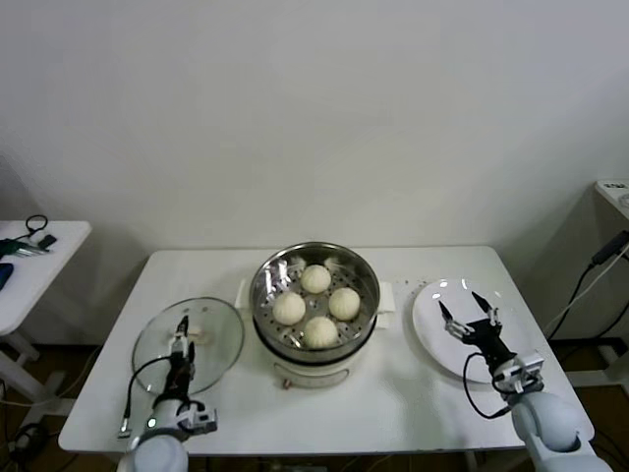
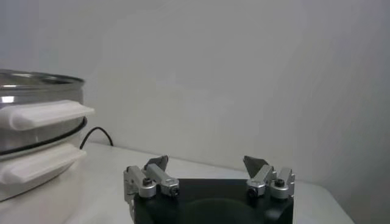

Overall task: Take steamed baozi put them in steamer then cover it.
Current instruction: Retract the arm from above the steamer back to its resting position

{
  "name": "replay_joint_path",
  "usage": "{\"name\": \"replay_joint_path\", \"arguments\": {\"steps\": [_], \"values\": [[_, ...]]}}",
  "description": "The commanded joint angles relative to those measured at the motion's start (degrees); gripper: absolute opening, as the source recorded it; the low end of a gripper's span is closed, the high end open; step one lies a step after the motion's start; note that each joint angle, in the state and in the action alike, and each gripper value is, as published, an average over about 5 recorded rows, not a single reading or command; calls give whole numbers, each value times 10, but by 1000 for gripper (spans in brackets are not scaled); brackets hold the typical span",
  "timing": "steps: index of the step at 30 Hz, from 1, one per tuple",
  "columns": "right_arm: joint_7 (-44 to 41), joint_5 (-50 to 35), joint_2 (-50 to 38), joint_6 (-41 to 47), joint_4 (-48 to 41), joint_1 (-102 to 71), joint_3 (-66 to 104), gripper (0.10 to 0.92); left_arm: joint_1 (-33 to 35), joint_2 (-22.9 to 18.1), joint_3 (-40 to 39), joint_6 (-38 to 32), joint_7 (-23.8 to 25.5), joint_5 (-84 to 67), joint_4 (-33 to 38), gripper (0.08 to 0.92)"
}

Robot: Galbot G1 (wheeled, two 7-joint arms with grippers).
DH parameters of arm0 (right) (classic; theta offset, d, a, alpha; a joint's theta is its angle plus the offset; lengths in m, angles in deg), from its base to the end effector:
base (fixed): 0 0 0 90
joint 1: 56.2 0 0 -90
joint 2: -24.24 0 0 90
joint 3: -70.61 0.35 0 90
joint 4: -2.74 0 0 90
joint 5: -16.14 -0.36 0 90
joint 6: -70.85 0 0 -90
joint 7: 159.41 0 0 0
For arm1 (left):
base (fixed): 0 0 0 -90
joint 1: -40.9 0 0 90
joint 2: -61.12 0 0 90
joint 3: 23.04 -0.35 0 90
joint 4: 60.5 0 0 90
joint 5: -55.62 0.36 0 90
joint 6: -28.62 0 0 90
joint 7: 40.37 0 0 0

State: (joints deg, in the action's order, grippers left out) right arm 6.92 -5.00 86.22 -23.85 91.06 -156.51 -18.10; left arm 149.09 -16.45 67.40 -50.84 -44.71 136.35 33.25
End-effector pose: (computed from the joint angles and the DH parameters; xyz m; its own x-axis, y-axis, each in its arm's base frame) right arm 0.2977 -0.1765 -0.3738 -0.9674 -0.2114 0.1395 -0.2254 0.9698 -0.0931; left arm 0.2419 0.0730 -0.4144 -0.9718 -0.1715 0.1617 0.1755 -0.0683 0.9821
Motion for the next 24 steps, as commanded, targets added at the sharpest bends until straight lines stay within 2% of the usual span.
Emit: {"name": "replay_joint_path", "arguments": {"steps": [1, 24], "values": [[-5, 15, 15, -2, -10, 3, -4, 823, -71, 5, -6, 0, -25, 16, -96, 823], [-22, 40, 41, -14, -35, 0, -9, 823, -115, 27, -6, 2, -33, -7, -136, 823]]}}
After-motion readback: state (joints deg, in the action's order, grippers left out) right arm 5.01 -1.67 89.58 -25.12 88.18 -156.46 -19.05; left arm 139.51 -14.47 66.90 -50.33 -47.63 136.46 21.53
